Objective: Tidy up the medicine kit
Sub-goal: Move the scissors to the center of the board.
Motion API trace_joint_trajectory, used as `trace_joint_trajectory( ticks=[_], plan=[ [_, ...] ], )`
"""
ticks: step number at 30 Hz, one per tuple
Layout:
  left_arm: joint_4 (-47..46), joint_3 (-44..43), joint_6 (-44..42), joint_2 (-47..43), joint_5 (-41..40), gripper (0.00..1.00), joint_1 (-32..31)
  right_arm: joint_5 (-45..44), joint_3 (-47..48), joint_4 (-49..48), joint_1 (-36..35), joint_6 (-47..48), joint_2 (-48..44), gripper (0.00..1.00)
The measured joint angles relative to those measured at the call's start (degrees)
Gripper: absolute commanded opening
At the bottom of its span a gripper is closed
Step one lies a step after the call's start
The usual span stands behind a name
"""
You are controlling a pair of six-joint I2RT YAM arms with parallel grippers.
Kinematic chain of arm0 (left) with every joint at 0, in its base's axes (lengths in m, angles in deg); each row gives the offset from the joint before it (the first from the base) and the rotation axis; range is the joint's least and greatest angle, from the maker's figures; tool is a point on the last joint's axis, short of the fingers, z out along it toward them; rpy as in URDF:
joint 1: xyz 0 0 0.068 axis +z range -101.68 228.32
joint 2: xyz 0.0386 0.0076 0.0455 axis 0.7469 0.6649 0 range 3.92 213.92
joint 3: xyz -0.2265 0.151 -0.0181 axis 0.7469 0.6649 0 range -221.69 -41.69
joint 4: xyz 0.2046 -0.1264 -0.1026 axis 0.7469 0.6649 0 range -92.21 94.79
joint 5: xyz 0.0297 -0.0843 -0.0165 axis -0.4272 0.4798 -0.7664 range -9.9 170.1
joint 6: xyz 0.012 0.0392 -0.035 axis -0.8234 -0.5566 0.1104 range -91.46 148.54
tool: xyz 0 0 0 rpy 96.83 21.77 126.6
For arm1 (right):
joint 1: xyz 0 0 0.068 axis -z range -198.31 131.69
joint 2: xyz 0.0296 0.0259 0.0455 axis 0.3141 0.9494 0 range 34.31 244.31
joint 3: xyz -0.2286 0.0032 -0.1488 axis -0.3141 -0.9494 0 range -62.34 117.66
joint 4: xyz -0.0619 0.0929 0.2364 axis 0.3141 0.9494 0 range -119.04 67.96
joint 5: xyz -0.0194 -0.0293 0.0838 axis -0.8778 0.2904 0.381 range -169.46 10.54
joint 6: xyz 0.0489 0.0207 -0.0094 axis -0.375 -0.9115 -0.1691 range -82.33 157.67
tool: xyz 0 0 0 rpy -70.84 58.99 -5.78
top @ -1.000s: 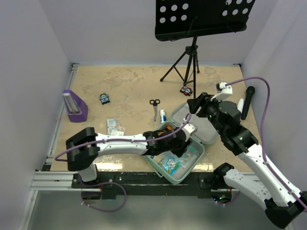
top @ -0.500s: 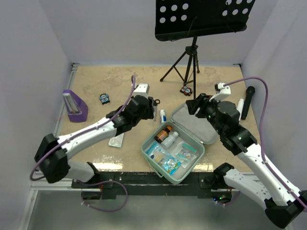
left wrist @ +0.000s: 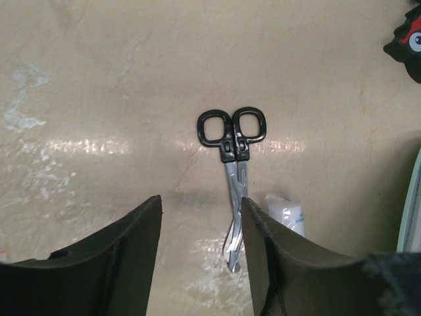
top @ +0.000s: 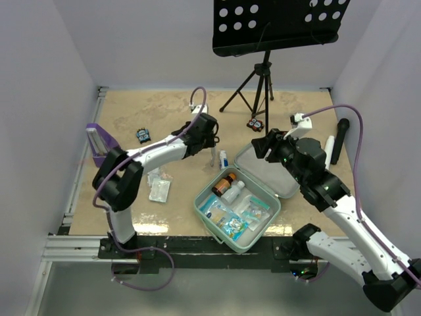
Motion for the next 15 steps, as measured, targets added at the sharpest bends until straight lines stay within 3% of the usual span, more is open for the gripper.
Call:
trace_joint_trajectory(
  ticks=[7,15],
  plan=[
    [0.8,-13.7,-1.5,14.2,1.2,0.45,0.1,0.5,-1.7,-0.4,0.0,0.0,0.0,0.59],
    [3.8,-20.9,-2.0,20.3,0.4,0.42,0.1,1.6,-1.9,-0.4,0.0,0.0,0.4,0.59]
  ],
)
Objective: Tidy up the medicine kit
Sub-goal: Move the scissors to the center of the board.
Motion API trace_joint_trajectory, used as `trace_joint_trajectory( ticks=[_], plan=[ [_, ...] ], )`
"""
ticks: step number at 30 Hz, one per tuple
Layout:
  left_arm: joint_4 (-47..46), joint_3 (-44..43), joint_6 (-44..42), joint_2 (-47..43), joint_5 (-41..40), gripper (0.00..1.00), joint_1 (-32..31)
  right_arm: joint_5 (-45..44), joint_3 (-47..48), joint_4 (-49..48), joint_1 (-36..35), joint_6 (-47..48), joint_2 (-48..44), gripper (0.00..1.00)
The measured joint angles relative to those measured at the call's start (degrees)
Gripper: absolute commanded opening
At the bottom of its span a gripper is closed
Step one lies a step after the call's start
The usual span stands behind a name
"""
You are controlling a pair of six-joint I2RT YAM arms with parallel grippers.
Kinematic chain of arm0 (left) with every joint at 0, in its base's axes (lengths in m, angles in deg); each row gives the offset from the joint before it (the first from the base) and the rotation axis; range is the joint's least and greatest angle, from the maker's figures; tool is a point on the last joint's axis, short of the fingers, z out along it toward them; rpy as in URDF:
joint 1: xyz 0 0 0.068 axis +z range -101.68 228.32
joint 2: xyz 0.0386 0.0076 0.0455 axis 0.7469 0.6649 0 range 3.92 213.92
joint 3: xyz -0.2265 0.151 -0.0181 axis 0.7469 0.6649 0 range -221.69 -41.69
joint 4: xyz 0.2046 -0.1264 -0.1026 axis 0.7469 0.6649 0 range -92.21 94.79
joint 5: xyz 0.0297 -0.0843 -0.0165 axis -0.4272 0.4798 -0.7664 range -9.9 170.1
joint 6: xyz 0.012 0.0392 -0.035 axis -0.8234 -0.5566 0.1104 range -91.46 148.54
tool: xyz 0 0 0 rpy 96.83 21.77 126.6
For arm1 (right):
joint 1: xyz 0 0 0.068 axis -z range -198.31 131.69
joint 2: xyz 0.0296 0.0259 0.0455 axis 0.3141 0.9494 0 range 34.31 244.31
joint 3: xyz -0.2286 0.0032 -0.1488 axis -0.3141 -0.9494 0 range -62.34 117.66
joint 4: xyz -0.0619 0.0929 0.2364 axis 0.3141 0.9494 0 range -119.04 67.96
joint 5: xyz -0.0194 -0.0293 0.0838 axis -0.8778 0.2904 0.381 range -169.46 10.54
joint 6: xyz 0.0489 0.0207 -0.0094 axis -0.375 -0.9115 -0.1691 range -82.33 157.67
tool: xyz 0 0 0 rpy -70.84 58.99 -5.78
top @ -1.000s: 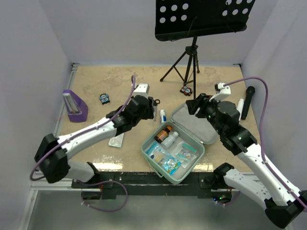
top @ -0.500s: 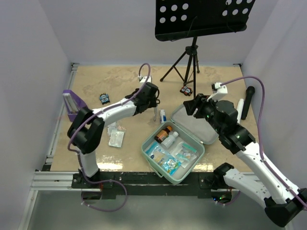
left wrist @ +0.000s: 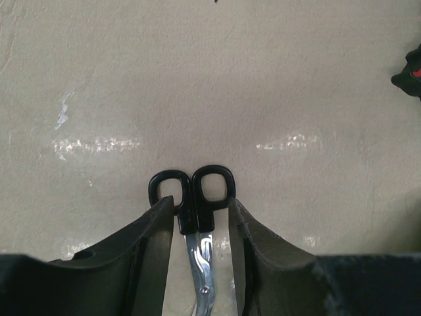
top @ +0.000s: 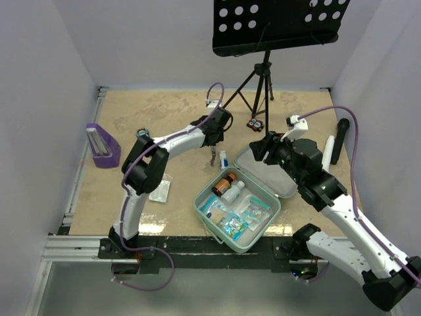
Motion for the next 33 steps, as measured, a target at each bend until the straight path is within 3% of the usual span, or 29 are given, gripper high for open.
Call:
trace_joint_trajectory(
  ticks=[10,26,33],
  plan=[
    [3.2,-4.2,0.1,5.9,-3.0,0.38,0.1,0.4,-0.1,0.0,0.0,0.0,0.4,0.59],
    [4.6,-6.9,0.1,8.2,-3.6,0.38,0.7,1.2,-0.6,0.0,0.0,0.0,0.4,0.59],
    [4.2,-6.7,-0.3,8.2,-3.4,0.13,0.7,1.4,-0.9,0.0,0.0,0.0,0.4,0.59]
  ],
)
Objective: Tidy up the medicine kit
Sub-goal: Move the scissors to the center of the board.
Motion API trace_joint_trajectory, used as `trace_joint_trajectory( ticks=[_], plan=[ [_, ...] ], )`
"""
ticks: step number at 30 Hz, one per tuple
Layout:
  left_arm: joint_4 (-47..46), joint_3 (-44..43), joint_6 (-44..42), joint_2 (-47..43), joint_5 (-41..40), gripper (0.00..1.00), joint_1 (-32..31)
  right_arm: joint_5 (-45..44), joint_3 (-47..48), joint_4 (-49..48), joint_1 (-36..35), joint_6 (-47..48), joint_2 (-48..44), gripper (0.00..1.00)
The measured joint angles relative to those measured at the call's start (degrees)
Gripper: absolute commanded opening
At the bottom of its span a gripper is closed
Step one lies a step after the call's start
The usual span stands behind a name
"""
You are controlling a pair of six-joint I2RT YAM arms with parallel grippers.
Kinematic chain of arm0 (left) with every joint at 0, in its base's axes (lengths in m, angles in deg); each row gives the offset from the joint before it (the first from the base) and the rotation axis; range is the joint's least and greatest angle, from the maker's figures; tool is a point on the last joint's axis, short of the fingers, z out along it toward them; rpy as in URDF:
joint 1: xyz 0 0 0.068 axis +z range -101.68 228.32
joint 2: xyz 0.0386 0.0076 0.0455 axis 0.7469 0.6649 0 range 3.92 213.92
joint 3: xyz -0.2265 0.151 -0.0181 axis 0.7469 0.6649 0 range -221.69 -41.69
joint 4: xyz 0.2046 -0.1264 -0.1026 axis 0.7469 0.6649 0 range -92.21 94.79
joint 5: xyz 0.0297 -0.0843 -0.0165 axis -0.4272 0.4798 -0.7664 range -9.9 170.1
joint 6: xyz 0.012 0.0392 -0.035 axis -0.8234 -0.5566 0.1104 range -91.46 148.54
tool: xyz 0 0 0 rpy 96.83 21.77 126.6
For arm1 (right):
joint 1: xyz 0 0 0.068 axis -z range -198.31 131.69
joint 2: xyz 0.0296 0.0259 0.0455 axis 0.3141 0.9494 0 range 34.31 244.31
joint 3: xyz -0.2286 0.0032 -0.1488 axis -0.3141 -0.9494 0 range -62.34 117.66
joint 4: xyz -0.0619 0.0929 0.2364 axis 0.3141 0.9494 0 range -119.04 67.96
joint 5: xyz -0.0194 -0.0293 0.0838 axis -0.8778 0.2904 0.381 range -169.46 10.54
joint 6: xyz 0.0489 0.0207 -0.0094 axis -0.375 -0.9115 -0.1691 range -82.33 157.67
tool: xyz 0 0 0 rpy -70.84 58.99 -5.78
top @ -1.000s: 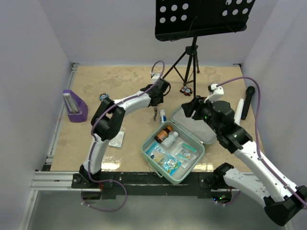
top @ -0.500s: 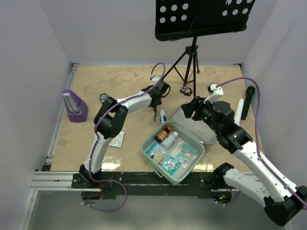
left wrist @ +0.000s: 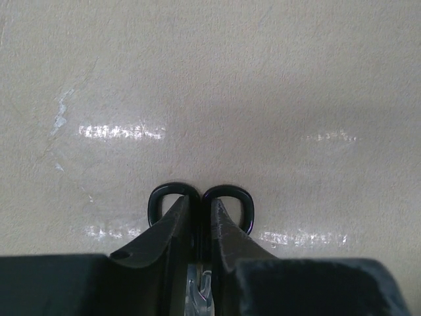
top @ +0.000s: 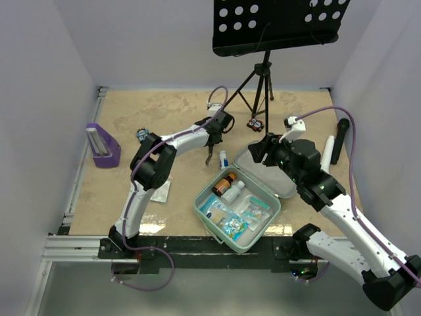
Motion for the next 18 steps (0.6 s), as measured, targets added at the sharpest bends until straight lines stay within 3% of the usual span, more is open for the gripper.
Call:
trace_joint_trajectory(
  ticks=[4,18],
  plan=[
    [-0.1,0.0,-1.5,0.0,-0.1,0.0,0.0,0.0,0.0,0.0,0.0,0.0,0.0,0.59],
    [-1.4,8.2,-5.3,-5.7,-6.1,0.0,0.0,0.0,0.0,0.0,0.0,0.0,0.0,0.58]
  ],
)
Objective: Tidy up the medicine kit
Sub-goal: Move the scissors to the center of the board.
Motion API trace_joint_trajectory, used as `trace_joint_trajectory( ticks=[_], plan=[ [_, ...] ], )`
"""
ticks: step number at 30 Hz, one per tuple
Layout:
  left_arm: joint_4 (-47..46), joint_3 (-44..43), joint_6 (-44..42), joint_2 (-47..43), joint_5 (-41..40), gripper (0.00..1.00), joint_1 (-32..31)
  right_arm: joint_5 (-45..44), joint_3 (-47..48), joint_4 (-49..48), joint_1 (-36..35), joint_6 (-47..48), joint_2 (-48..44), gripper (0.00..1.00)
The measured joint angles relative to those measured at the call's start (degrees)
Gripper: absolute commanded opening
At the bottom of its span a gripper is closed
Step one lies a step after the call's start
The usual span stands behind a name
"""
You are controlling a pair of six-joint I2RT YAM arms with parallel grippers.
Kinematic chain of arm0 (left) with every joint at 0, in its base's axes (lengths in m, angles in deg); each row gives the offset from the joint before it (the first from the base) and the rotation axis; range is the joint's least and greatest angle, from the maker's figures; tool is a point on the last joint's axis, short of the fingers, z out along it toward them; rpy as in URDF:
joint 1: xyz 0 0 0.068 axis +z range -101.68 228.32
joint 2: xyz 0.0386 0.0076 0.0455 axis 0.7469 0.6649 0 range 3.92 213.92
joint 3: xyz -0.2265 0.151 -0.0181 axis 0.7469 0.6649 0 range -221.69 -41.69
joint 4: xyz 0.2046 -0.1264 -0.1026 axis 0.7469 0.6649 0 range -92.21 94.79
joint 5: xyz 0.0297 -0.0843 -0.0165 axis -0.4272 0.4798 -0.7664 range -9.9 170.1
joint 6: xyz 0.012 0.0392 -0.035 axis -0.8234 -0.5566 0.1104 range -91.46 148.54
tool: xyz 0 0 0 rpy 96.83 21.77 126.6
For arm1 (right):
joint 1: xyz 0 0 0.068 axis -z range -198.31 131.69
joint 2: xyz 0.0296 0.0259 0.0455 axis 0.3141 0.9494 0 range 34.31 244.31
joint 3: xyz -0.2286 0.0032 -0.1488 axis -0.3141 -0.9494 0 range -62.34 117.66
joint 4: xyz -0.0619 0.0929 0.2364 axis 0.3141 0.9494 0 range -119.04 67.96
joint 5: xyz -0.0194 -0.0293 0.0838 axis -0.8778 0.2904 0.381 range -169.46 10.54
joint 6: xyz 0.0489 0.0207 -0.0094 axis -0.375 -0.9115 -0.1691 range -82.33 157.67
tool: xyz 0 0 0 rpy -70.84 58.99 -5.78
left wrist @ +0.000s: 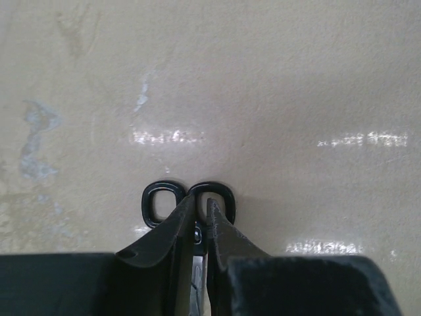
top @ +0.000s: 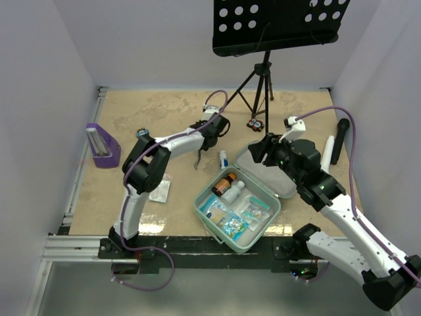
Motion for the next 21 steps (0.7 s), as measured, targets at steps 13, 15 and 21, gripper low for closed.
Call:
trace_joint_trajectory(
  ticks=[13,15,21],
  plan=[
    [0.9,3.3,-1.9,-9.7,-2.5,0.32,1.0,0.1,0.0,0.0,0.0,-0.3,-0.1,0.58],
    [0.7,5.2,-1.3,-10.1,-1.6,0.39,1.0,0.1,0.0,0.0,0.0,-0.4,-0.2,0.58],
    [2.3,11.0,1.7,-10.2,0.7,0.47,1.0,0.4,0.0,0.0,0.0,-0.4,-0.2,0.58]
  ],
)
